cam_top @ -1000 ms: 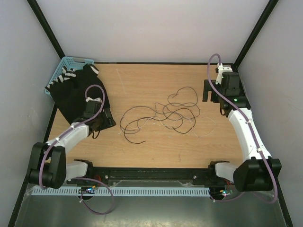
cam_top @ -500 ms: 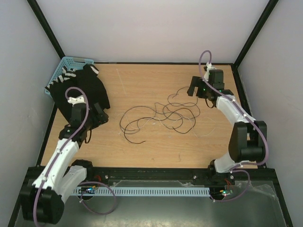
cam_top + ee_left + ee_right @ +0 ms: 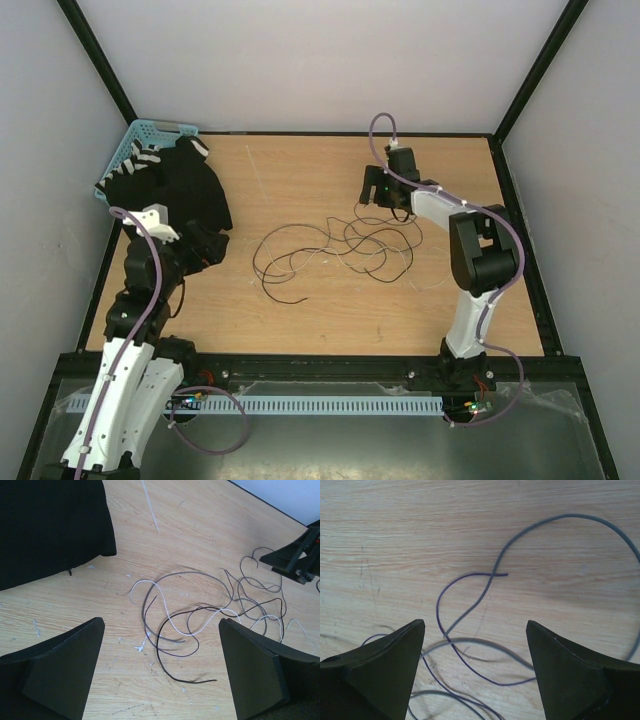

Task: Zip-tie the wires
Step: Pick up the cable at the center of the board.

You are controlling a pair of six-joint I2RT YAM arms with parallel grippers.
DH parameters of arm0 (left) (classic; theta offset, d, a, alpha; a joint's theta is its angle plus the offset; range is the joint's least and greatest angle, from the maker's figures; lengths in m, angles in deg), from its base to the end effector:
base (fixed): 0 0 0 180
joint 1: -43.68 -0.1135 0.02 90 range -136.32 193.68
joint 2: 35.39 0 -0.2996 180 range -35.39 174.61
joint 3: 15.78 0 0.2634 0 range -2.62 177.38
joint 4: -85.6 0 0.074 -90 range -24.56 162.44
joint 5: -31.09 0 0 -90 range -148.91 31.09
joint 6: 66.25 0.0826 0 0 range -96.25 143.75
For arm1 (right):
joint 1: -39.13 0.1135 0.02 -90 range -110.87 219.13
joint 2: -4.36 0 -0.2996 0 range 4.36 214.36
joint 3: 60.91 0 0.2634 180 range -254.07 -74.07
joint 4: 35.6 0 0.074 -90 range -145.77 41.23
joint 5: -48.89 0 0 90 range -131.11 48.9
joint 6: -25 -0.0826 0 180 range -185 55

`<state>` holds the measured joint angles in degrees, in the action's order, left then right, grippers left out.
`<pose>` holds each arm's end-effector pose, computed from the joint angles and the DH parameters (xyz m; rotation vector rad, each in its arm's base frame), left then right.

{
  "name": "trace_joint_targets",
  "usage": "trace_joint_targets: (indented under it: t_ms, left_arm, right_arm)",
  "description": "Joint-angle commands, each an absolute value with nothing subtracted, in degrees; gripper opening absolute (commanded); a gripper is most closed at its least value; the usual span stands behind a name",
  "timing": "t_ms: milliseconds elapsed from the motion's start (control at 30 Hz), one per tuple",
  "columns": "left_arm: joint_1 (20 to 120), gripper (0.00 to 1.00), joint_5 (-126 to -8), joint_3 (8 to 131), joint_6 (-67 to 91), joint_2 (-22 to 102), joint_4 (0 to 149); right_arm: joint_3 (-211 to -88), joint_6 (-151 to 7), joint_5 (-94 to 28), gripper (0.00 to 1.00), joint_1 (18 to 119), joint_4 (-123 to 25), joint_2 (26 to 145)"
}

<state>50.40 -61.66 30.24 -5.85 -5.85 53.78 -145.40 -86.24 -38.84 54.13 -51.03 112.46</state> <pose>0.1613 -0.0230 0.2945 -0.3366 1.8355 -0.4860 0.4589 0.1264 0.1942 0.1026 2.2776 0.3808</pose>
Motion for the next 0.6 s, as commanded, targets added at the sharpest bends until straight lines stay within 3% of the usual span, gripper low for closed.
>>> trace_joint_targets:
  t_ms: [0, 433, 567]
  left_arm:
    - [50.18, 0.99, -62.39, 30.57, -5.86, -7.01, 53.03]
    - [50.18, 0.99, -62.45, 30.3, -6.57, -7.15, 52.95]
    - [50.17, 0.99, -62.21, 30.08, -6.56, -7.39, 52.81]
  right_arm:
    - [-150.57, -87.18, -43.61, 0.91, 55.95, -50.9, 116.23]
    - [-154.25, -86.39, -51.25, 0.75, 58.83, -53.83, 121.53]
    - [-153.88, -85.81, -51.82, 0.66, 59.42, -53.95, 121.89]
